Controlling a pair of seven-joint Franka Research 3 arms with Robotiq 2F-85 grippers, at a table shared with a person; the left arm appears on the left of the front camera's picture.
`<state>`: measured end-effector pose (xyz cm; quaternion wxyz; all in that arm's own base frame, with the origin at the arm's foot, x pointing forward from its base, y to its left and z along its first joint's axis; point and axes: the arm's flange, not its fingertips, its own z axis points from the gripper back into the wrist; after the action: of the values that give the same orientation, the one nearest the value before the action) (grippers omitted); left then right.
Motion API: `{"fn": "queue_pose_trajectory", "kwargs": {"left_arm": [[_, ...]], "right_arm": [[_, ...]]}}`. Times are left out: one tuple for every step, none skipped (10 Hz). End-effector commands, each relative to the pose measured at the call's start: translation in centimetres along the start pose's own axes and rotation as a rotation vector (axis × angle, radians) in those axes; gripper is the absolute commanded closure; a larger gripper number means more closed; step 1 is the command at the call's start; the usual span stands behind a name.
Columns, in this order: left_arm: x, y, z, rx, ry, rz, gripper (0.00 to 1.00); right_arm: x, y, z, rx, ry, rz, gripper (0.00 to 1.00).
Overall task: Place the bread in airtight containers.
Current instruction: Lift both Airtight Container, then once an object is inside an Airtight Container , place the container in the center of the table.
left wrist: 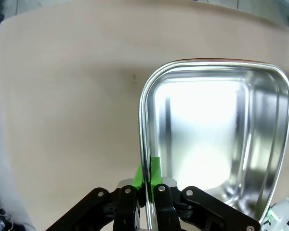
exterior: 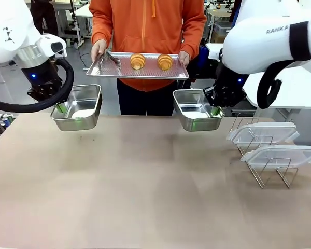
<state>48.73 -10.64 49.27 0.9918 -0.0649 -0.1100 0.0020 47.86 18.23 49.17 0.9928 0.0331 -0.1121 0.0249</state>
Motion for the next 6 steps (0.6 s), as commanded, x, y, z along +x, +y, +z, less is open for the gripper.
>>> {"fn": "queue_pose_trajectory", "kwargs": {"left_arm": [[0.15,-0.45,-0.16,-0.013,0.016,-0.031,1.0],[0.0,0.0,0.0,0.0,0.0,0.0,1.0],[0.0,0.0,0.0,0.0,0.0,0.0,1.0],[0.0,0.0,0.0,0.0,0.0,0.0,1.0],[0.0,0.0,0.0,0.0,0.0,0.0,1.0],[0.0,0.0,0.0,0.0,0.0,0.0,1.0]], "right_arm": [[0.04,0.23,-0.5,0.0,0.01,0.003,1.0],[0.04,0.23,-0.5,0.0,0.01,0.003,1.0],[0.04,0.23,-0.5,0.0,0.01,0.003,1.0],[0.04,0.23,-0.5,0.0,0.01,0.003,1.0],[0.04,0.23,-0.5,0.0,0.01,0.003,1.0],[0.04,0.23,-0.5,0.0,0.01,0.003,1.0]]}}
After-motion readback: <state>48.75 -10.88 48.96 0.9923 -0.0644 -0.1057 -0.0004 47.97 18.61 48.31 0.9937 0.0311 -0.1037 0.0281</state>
